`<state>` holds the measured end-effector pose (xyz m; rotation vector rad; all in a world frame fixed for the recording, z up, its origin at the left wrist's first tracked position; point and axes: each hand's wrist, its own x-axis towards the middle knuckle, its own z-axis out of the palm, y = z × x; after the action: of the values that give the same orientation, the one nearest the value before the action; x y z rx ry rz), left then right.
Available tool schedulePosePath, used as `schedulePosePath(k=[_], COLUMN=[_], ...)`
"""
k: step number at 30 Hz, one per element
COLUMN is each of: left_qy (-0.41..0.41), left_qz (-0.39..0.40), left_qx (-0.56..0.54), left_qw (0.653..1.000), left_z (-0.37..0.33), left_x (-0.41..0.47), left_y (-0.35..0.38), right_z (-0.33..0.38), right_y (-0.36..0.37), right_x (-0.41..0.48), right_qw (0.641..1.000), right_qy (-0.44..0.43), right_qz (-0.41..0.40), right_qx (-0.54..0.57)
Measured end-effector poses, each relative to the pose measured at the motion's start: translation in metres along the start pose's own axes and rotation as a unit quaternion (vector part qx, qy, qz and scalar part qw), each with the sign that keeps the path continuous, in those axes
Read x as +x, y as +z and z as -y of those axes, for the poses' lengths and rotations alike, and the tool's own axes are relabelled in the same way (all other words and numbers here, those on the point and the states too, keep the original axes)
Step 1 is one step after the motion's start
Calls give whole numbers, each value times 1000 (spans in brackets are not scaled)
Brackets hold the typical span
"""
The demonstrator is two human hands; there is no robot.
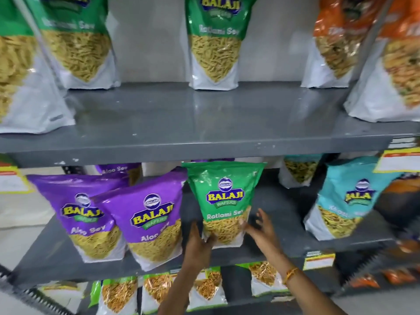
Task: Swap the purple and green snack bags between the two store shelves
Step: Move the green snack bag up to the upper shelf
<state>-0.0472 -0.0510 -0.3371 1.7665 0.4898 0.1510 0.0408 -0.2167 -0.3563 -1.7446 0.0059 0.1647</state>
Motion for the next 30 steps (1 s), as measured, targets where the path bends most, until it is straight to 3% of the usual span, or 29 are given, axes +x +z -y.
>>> schedulePosePath(k=[3, 5, 9, 11, 18, 24, 30], left_qy=[-13, 12, 26, 23, 116, 219, 340], left_qz=[16, 6, 8, 14, 45, 8, -81], left_qx=[-29, -4, 2, 7, 32, -16, -52], left_qw=[999, 1000, 1000, 1000, 992, 976, 935], left_z=[1, 5, 10, 4, -24, -76, -170], left_x=[24, 28, 22, 10, -52, -106, -144], left_y=[8, 8, 22, 33, 59, 33, -18], right_z=[-36, -22, -8, -14, -5, 71, 185], right_y=[-5, -6, -17, -32, -90, -114, -117], right_x=[25, 14, -2, -7, -59, -108, -141], right_qw=[996, 994, 994, 996, 997, 990, 953], right_qy=[15, 10, -30, -6, -20, -134, -292], right_qz=[88, 107, 101, 73, 35, 17, 31], right_qx=[-29, -19, 8, 46, 68, 38, 70])
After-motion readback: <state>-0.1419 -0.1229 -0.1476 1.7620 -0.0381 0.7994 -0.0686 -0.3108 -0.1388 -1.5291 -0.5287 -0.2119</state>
